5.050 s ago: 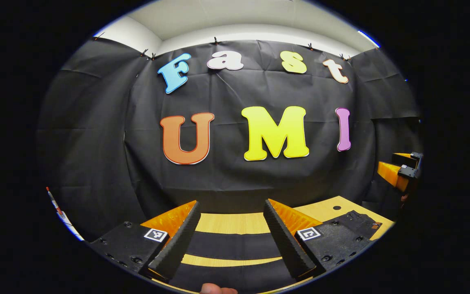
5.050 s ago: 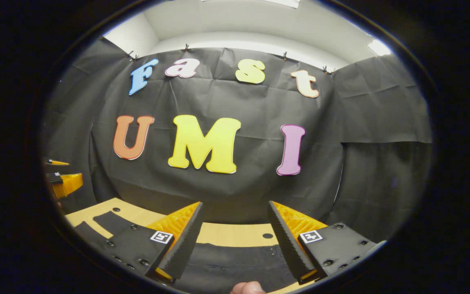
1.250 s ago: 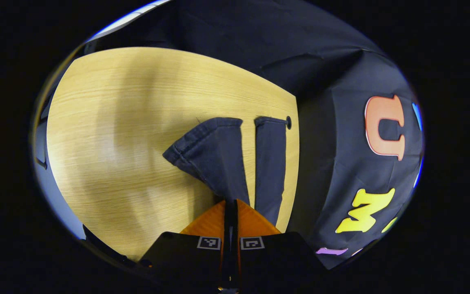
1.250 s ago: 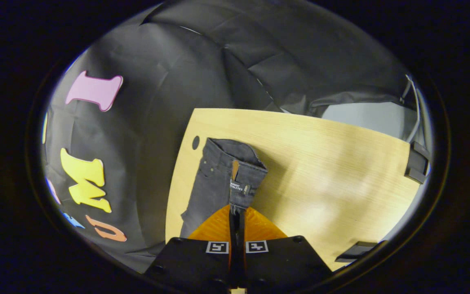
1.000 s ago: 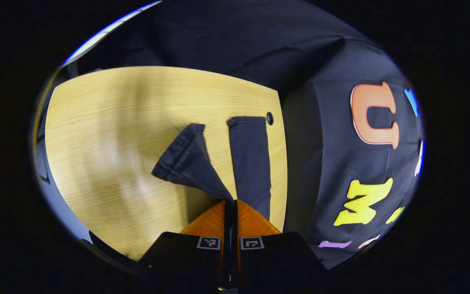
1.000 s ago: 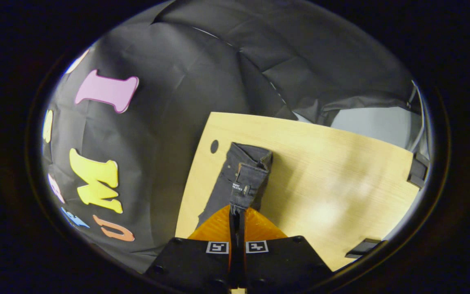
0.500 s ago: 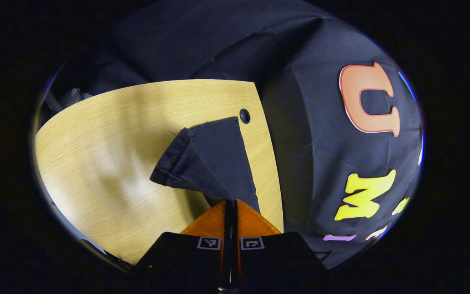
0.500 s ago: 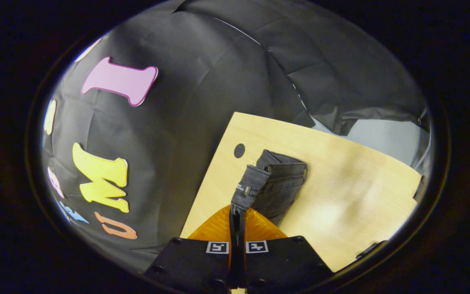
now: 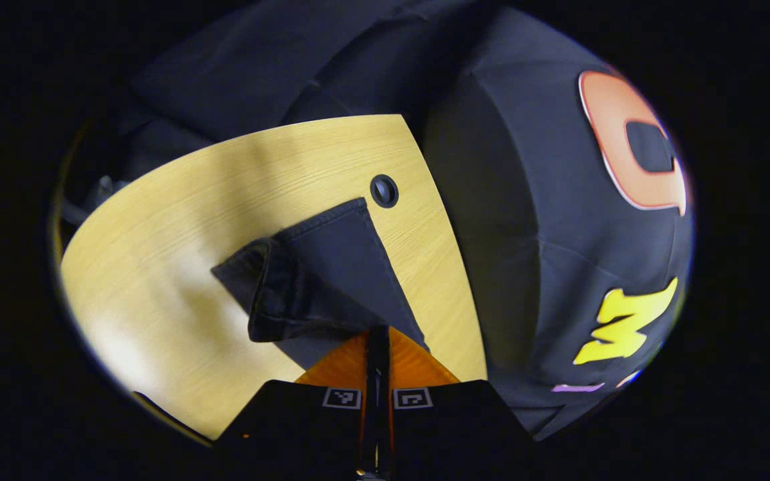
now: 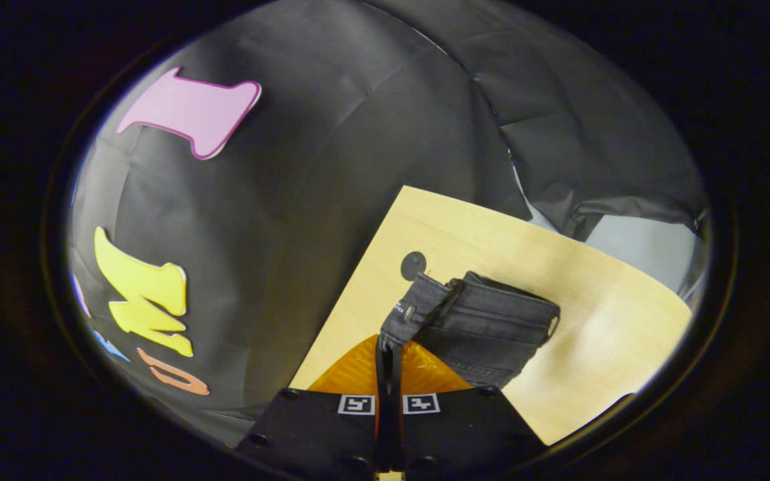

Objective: Grasp the waist and the cuffs of the jeans and fold them to make the two legs overlap; first hold the waist and fold one-third of the jeans toward the cuffs, then hold the cuffs and fold the remaining one-third in the same direction to finish folding.

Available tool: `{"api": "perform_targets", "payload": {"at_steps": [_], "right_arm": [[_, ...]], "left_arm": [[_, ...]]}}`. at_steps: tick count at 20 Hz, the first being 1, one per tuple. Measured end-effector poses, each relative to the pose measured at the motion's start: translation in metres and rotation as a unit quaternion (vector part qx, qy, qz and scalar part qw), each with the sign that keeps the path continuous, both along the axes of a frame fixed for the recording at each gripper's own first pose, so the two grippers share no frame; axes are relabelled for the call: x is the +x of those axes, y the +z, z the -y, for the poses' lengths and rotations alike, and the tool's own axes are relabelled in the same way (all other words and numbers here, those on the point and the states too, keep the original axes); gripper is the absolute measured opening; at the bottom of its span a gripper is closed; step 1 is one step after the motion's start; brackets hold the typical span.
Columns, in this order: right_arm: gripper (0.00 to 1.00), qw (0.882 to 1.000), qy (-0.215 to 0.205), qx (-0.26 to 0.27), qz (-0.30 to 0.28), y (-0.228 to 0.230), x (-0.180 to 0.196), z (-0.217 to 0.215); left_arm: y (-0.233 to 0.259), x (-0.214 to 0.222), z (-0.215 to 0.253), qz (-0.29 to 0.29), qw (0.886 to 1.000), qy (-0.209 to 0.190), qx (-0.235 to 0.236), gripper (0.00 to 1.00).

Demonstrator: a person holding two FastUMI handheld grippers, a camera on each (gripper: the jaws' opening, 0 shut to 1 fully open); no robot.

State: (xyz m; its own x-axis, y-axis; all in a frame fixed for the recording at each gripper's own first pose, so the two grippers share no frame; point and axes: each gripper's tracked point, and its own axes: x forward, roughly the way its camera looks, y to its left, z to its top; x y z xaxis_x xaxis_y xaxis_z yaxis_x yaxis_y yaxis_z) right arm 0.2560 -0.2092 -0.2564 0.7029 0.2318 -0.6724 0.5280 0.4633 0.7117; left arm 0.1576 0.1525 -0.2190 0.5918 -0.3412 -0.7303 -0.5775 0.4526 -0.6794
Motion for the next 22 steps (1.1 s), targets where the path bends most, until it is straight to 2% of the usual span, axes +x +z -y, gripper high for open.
{"api": "perform_targets", "payload": {"at_steps": [3,5,9,13,14,15,16,17,18,20,22], "right_arm": [[0.01,1.000,-0.002,-0.004,-0.015,-0.023,0.017,-0.005],[0.00,1.000,-0.003,-0.007,-0.025,-0.041,0.026,-0.006],[0.00,0.998,-0.002,-0.022,-0.054,-0.073,0.036,-0.007],[0.01,0.997,-0.002,-0.029,-0.070,-0.091,0.042,-0.010],[0.02,0.997,-0.003,-0.027,-0.068,-0.091,0.043,-0.010],[0.05,0.997,-0.004,-0.027,-0.068,-0.090,0.043,-0.010],[0.11,0.997,-0.004,-0.027,-0.068,-0.089,0.043,-0.010],[0.12,0.998,-0.003,-0.025,-0.060,-0.088,0.046,-0.011],[0.14,0.998,-0.001,-0.025,-0.054,-0.086,0.049,-0.013],[0.39,0.999,0.007,-0.031,-0.039,-0.075,0.051,-0.014],[0.65,0.999,0.024,-0.040,-0.019,-0.058,0.050,-0.018]], "left_arm": [[-0.031,0.024,0.005,-0.012,0.998,-0.050,0.041,0.04],[-0.050,0.038,0.007,-0.018,0.996,-0.069,0.051,0.04],[-0.078,0.048,0.013,-0.044,0.994,-0.077,0.056,0.05],[-0.084,0.049,0.016,-0.056,0.991,-0.096,0.067,0.07],[-0.083,0.049,0.016,-0.055,0.991,-0.098,0.068,0.09],[-0.082,0.051,0.012,-0.051,0.991,-0.098,0.070,0.21],[-0.081,0.053,0.014,-0.048,0.992,-0.100,0.067,0.26],[-0.076,0.053,0.014,-0.044,0.992,-0.099,0.065,0.19],[-0.073,0.053,0.015,-0.042,0.992,-0.098,0.068,0.36],[-0.070,0.051,0.009,-0.044,0.990,-0.100,0.089,0.65],[-0.059,0.052,0.004,-0.030,0.989,-0.097,0.106,0.68]]}}
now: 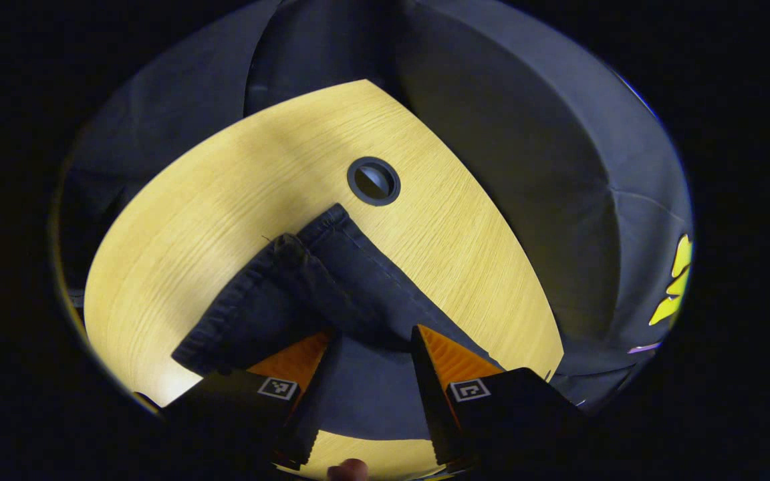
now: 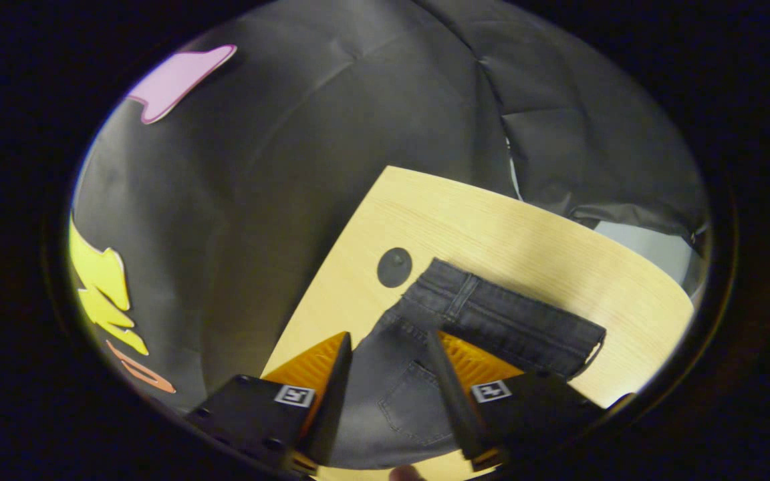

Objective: Grasp the waist and the cuffs of the jeans and fold them to make the two legs overlap; first hold the waist and fold one-third of the jeans toward the cuffs, then hold the cuffs and fold the remaining one-third in the same direction to finish folding.

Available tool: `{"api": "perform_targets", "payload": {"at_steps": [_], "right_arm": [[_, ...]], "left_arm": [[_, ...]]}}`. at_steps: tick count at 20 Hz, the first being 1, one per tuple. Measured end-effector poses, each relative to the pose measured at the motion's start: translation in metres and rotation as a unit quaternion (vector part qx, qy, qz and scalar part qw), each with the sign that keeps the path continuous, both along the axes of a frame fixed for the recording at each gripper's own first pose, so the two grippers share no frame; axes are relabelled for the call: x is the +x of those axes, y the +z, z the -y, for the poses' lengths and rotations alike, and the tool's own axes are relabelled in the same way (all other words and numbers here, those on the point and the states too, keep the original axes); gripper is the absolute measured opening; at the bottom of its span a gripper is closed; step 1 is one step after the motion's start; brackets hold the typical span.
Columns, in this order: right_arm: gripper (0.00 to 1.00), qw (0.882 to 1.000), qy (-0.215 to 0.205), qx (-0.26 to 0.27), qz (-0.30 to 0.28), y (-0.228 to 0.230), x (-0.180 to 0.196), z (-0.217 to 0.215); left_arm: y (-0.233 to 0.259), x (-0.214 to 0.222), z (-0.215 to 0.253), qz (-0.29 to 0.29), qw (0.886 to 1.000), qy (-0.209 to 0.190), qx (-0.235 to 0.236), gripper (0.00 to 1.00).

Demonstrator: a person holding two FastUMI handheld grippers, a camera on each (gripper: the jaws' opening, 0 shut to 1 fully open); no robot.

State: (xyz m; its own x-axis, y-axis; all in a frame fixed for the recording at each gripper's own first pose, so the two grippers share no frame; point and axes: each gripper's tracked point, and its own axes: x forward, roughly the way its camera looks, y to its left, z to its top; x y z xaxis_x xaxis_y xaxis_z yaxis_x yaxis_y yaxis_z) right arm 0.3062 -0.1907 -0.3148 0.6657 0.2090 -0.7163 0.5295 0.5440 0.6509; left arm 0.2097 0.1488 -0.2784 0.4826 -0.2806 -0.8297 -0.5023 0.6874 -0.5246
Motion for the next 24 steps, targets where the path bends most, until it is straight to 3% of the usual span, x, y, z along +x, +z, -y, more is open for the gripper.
{"api": "perform_targets", "payload": {"at_steps": [1,2,3,5,6,7,9,10,11,12,15,16,17,18,20,22,24], "right_arm": [[0.77,1.000,0.010,-0.014,0.005,0.006,-0.004,0.000],[0.82,0.999,0.017,-0.030,0.012,0.010,-0.006,0.001],[0.87,0.999,0.024,-0.044,0.020,0.018,-0.009,-0.001],[0.87,0.995,0.044,-0.082,0.038,0.034,-0.021,-0.003],[0.78,0.991,0.059,-0.108,0.048,0.043,-0.029,-0.004],[0.87,0.985,0.077,-0.141,0.057,0.054,-0.041,-0.005],[0.87,0.962,0.116,-0.229,0.094,0.083,-0.060,-0.002],[0.87,0.948,0.134,-0.266,0.114,0.101,-0.069,-0.003],[0.96,0.935,0.149,-0.292,0.133,0.120,-0.083,-0.009],[0.95,0.926,0.159,-0.307,0.152,0.140,-0.096,-0.016],[0.96,0.908,0.156,-0.332,0.199,0.185,-0.144,-0.029],[0.98,0.903,0.153,-0.342,0.210,0.193,-0.160,-0.031],[0.92,0.895,0.154,-0.355,0.221,0.197,-0.174,-0.034],[0.98,0.885,0.160,-0.371,0.232,0.202,-0.188,-0.039],[0.98,0.867,0.174,-0.400,0.242,0.202,-0.216,-0.045],[0.98,0.863,0.177,-0.407,0.242,0.192,-0.236,-0.055],[0.98,0.868,0.172,-0.403,0.234,0.183,-0.251,-0.054]], "left_arm": [[0.007,-0.001,-0.003,0.004,1.000,0.006,0.010,0.80],[0.015,-0.001,-0.006,0.013,1.000,0.007,0.023,0.69],[0.025,-0.003,-0.011,0.023,0.999,0.002,0.046,0.71],[0.055,-0.004,-0.013,0.060,0.994,-0.023,0.091,0.76],[0.077,-0.005,-0.012,0.092,0.988,-0.036,0.118,0.81],[0.097,-0.005,-0.006,0.122,0.982,-0.050,0.135,0.81],[0.142,-0.015,0.018,0.173,0.967,-0.099,0.158,0.82],[0.167,-0.020,0.030,0.203,0.956,-0.122,0.174,0.90],[0.184,-0.031,0.043,0.231,0.941,-0.149,0.197,0.98],[0.204,-0.039,0.055,0.260,0.925,-0.164,0.222,0.99],[0.261,-0.062,0.085,0.351,0.877,-0.152,0.291,0.99],[0.273,-0.074,0.093,0.371,0.865,-0.143,0.305,0.99],[0.281,-0.087,0.102,0.385,0.856,-0.131,0.318,0.99],[0.284,-0.101,0.113,0.395,0.851,-0.122,0.325,0.99],[0.281,-0.129,0.132,0.401,0.845,-0.108,0.338,0.99],[0.275,-0.151,0.147,0.406,0.838,-0.098,0.351,0.99],[0.272,-0.167,0.162,0.411,0.837,-0.092,0.349,0.99]]}}
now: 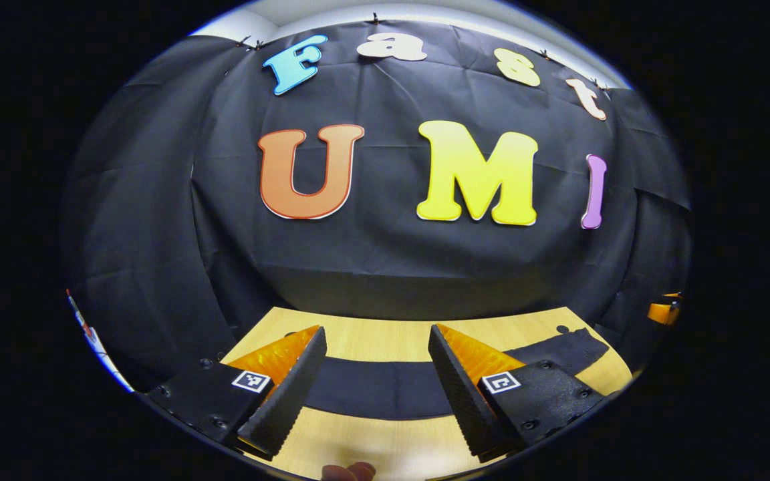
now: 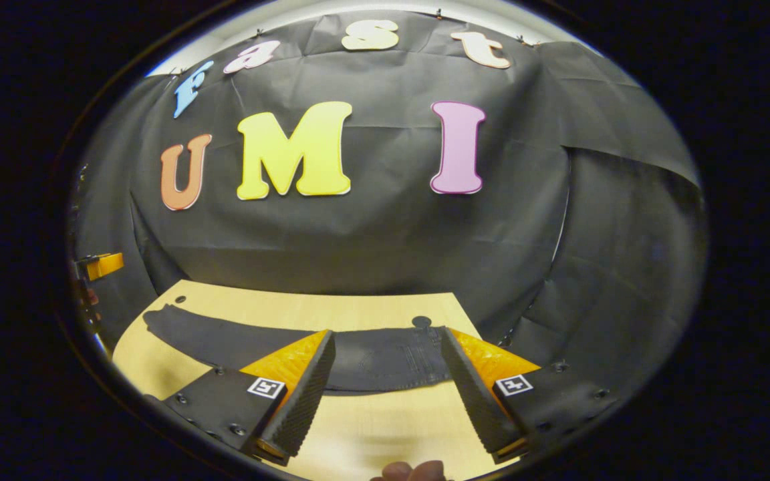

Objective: Grasp the waist and the cuffs of the jeans and fold them to make the two legs overlap; first hold the waist and fold one-third of the jeans toward the cuffs, then hold the cuffs and fold the remaining one-third in the same direction to finish folding.

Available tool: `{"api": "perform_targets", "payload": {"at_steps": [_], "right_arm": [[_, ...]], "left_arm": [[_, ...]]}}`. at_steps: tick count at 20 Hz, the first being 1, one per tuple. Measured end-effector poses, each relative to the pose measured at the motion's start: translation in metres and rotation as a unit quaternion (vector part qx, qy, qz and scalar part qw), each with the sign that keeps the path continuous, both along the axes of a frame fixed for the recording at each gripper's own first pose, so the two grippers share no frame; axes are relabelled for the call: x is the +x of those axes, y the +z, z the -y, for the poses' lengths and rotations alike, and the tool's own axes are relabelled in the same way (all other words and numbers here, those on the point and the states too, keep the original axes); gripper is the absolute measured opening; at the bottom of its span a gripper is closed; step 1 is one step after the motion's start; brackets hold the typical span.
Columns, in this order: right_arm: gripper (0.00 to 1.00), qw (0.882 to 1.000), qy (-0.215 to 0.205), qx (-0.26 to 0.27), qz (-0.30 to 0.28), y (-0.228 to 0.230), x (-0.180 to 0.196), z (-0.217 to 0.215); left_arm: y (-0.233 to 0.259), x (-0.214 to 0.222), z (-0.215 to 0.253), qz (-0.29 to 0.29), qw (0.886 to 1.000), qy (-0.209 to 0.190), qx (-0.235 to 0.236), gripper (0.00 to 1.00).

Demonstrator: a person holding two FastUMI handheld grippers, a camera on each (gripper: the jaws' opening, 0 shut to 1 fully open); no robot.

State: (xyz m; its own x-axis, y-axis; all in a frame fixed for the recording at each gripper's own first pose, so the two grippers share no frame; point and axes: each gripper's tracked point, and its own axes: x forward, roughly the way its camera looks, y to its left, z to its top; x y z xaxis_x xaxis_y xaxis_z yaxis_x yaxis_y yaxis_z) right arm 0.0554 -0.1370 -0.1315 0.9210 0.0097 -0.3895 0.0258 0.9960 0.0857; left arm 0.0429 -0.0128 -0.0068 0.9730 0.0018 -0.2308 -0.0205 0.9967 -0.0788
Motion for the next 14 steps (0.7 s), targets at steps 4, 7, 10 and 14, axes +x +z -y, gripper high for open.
{"api": "perform_targets", "payload": {"at_steps": [4,7,10,14], "right_arm": [[0.93,0.999,-0.018,0.016,-0.022,-0.025,-0.007,0.017],[0.93,0.998,-0.036,0.039,-0.038,-0.053,0.010,0.044],[0.93,0.994,-0.057,0.070,-0.054,-0.087,0.034,0.069],[0.98,0.987,-0.087,0.113,-0.079,-0.142,0.068,0.099]], "left_arm": [[-0.002,-0.010,0.024,0.004,1.000,-0.006,-0.003,0.99],[-0.006,-0.010,0.035,-0.010,1.000,-0.010,-0.002,0.99],[-0.004,-0.010,0.044,-0.019,1.000,-0.002,-0.005,0.99],[0.003,-0.015,0.049,-0.021,1.000,0.014,0.015,0.98]]}}
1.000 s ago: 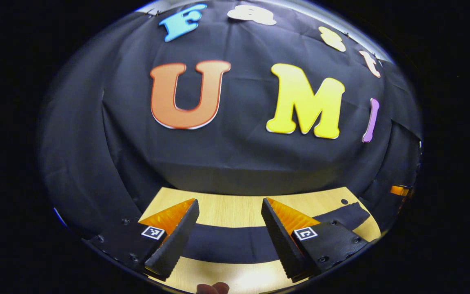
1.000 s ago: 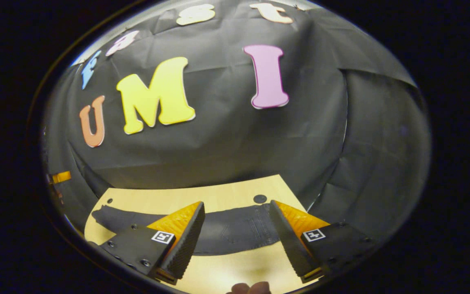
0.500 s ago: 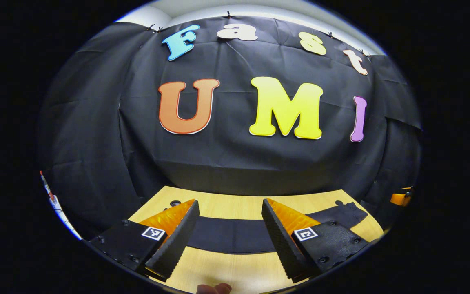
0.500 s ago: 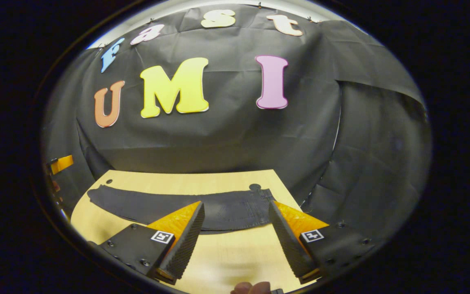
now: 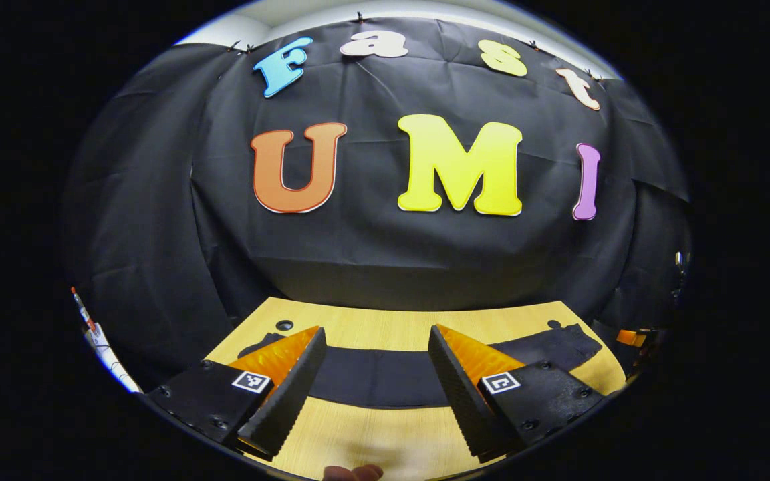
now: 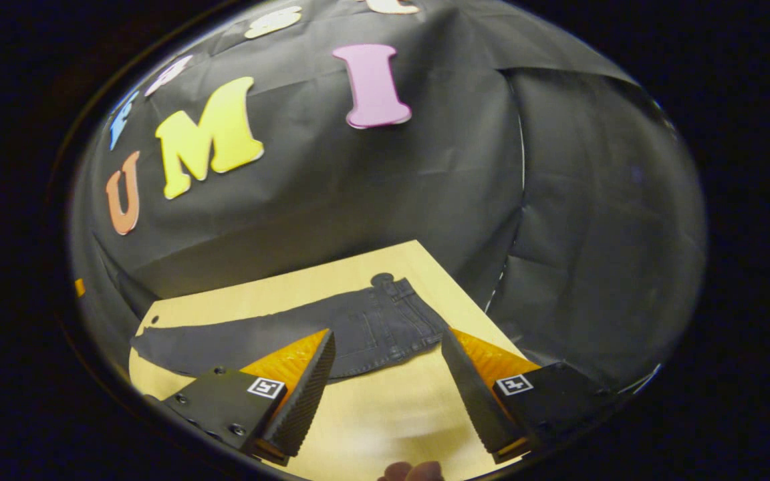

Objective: Grasp the waist and the cuffs of the jeans and fold them to make the two legs overlap; first hold the waist and fold one-third of the jeans toward the cuffs, then hold the cuffs and fold the remaining one-third in the same direction to finish folding.

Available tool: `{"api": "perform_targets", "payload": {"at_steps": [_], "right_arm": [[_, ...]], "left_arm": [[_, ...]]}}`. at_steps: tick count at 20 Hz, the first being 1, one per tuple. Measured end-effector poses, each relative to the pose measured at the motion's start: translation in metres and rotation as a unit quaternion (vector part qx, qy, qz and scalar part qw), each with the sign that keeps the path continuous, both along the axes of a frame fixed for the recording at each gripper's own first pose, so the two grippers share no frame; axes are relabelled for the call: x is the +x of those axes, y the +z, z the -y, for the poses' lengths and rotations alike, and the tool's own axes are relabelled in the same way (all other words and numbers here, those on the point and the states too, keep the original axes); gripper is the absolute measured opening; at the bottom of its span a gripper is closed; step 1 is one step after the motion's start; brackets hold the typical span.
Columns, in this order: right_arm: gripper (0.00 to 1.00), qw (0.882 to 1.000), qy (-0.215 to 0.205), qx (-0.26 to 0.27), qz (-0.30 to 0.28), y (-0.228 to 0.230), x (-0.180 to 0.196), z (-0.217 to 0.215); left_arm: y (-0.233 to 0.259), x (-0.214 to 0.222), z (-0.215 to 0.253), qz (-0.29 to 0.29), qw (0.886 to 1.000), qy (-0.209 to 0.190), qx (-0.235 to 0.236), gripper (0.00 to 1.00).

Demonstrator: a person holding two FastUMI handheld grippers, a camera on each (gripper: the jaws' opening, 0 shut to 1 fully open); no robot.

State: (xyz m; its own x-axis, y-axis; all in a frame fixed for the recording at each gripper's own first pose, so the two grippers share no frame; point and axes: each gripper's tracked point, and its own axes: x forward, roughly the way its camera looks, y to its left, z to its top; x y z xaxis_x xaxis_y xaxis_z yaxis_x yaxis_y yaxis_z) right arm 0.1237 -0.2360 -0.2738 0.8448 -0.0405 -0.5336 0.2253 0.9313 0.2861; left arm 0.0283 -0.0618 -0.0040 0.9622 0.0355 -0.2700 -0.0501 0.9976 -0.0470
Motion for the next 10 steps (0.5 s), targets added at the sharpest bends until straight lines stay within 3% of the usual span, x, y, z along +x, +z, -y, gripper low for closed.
{"api": "perform_targets", "payload": {"at_steps": [10], "right_arm": [[0.98,0.996,-0.037,0.059,-0.047,-0.118,0.088,0.042]], "left_arm": [[-0.011,0.003,0.025,-0.039,0.999,0.006,0.016,0.99]]}}
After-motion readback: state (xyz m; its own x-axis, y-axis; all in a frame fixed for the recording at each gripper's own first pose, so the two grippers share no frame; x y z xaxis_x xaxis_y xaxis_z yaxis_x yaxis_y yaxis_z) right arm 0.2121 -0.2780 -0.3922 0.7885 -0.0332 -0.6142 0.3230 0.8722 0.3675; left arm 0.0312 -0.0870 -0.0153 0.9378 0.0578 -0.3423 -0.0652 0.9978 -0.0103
